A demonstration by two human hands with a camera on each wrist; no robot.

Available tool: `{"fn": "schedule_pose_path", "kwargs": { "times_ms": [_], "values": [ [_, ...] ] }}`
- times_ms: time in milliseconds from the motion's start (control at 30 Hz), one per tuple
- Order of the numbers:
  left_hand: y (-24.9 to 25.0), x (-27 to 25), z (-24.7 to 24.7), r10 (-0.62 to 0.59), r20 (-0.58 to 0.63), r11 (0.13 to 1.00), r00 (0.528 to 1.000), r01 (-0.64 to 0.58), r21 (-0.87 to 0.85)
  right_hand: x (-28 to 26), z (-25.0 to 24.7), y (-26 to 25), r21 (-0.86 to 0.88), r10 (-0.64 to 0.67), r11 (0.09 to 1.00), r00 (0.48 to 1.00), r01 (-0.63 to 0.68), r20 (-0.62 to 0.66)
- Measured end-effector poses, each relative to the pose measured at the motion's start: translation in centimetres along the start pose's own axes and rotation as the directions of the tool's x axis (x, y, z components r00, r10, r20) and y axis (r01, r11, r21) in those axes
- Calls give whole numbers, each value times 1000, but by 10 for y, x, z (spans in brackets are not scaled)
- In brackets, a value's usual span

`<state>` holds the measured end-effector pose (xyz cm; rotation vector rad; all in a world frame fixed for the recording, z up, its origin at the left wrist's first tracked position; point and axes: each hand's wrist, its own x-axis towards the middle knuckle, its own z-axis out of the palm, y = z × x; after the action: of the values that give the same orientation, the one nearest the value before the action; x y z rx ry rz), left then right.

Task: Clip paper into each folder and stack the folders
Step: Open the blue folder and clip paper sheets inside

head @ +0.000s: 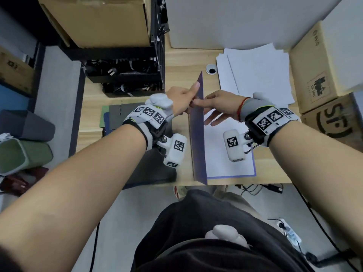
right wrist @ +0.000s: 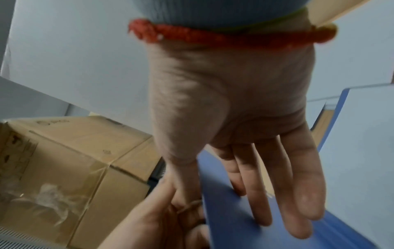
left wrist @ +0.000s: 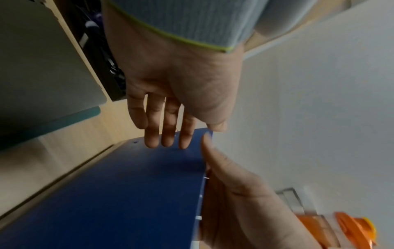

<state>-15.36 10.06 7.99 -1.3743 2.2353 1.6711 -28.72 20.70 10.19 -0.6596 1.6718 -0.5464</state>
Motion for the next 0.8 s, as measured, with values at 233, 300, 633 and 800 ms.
{"fn": "schedule_pose_path", "kwargs": {
  "times_ms": [233,300,633,800],
  "values": [
    [-26,27,63,-139,53,976,989,128,178,3,-67,77,-5,196,979,939,-206,-283],
    [-43,32,76,-234,37,937,972,215,274,12,-78,111,-65,258,952,895,-301,-364],
    [-75,48,133,-485,-84,793,870,479,377,38,-73,189,87,368,929,872,-360,-321],
    [-84,49,131,-579,-25,809,815,578,108,41,-73,196,155,336,941,888,-302,-315]
  ]
}}
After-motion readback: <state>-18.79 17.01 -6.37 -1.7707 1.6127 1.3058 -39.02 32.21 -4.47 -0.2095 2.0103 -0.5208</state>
